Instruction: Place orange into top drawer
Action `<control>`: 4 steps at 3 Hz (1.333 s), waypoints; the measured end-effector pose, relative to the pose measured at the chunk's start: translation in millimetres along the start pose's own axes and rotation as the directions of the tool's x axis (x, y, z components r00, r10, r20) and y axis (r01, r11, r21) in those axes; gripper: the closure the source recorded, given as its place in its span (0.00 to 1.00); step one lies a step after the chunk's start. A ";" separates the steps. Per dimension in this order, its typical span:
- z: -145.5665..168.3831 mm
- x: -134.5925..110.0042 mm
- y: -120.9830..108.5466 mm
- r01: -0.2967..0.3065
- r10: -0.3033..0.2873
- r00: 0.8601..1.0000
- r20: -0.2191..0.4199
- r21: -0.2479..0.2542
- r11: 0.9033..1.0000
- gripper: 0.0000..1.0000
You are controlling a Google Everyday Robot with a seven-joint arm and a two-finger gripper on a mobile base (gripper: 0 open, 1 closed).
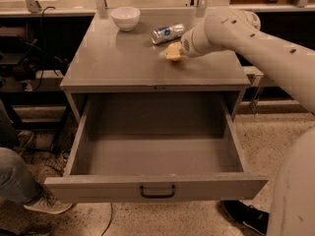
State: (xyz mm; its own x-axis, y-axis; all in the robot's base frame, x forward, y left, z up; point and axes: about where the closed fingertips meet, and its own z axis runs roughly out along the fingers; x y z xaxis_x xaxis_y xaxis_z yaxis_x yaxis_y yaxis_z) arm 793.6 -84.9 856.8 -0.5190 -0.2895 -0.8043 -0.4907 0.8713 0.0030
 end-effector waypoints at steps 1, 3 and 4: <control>-27.8 -7.2 -0.9 -0.009 0.010 0.998 0.056 -0.019 1.000 0.90; -147.7 9.3 5.3 0.104 -0.100 0.994 0.055 -0.083 0.991 1.00; -164.8 29.1 9.9 0.157 -0.158 0.987 0.002 -0.122 0.980 1.00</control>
Offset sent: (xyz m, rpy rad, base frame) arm -0.1268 -0.0837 0.0998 0.0088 -0.1005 0.0954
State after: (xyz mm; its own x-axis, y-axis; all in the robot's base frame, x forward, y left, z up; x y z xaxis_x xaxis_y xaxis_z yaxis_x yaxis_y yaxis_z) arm 658.3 -150.0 931.3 -0.4332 -0.4227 -0.7960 -0.6476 0.7602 -0.0513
